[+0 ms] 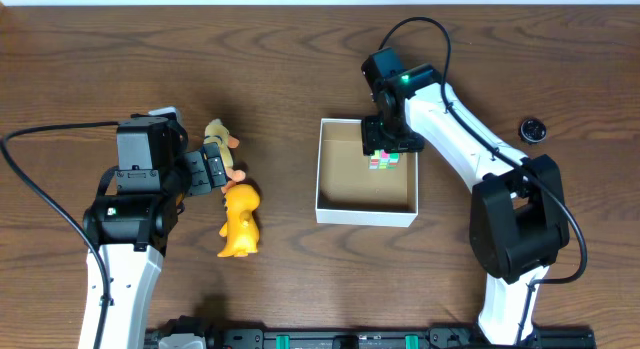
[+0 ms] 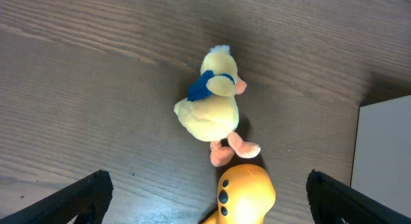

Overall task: Pack container
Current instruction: 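Open right gripper to release the cube inside the box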

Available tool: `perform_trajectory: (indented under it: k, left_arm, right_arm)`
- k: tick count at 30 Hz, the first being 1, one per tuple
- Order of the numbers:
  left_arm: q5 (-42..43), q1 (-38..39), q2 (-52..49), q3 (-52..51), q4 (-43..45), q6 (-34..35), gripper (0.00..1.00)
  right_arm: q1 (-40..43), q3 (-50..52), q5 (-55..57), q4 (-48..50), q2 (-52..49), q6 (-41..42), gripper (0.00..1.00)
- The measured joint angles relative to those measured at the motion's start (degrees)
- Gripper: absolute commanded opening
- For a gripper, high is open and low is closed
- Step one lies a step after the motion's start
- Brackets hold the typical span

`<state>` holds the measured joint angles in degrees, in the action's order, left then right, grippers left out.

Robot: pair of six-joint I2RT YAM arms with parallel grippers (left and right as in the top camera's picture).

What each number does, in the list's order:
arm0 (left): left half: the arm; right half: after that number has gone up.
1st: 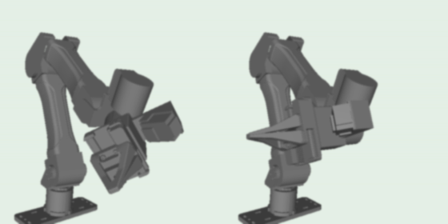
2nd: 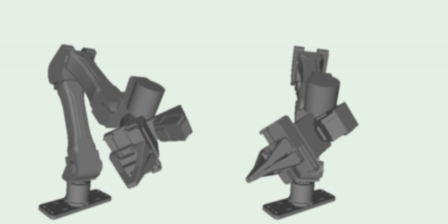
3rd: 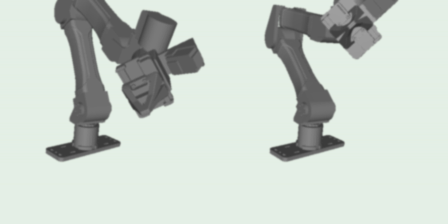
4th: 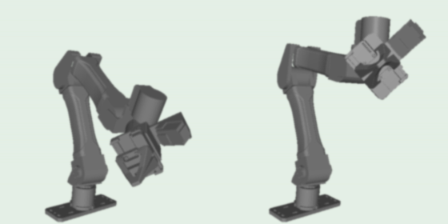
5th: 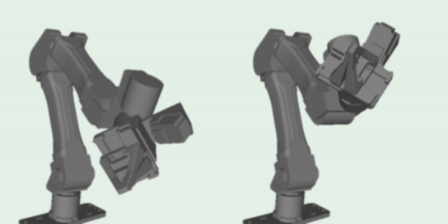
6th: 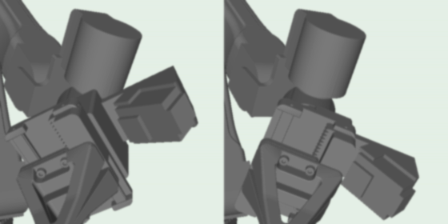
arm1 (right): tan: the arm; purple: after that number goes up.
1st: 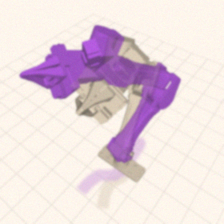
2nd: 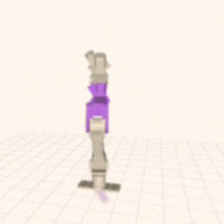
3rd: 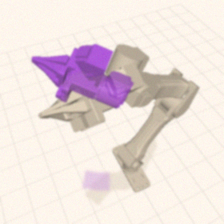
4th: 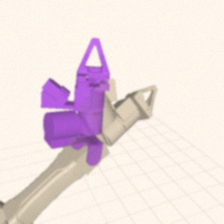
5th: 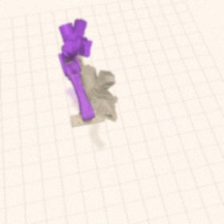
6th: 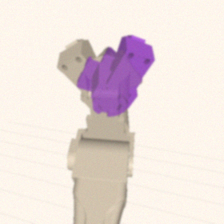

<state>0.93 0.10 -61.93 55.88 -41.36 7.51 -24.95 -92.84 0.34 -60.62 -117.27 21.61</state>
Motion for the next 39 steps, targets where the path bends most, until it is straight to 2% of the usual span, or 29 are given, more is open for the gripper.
perform_trajectory:
  k: [12,39]
  left_arm:
    - [0.0,0.0,0.0,0.0,0.0,0.0,0.98]
    - [0.0,0.0,0.0,0.0,0.0,0.0,0.98]
  right_arm:
    - [-5.09,-3.45,-0.02,0.26,4.61,-4.79,0.54]
    - [-6.91,-3.48,-1.77,0.52,-4.74,-4.35,0.53]
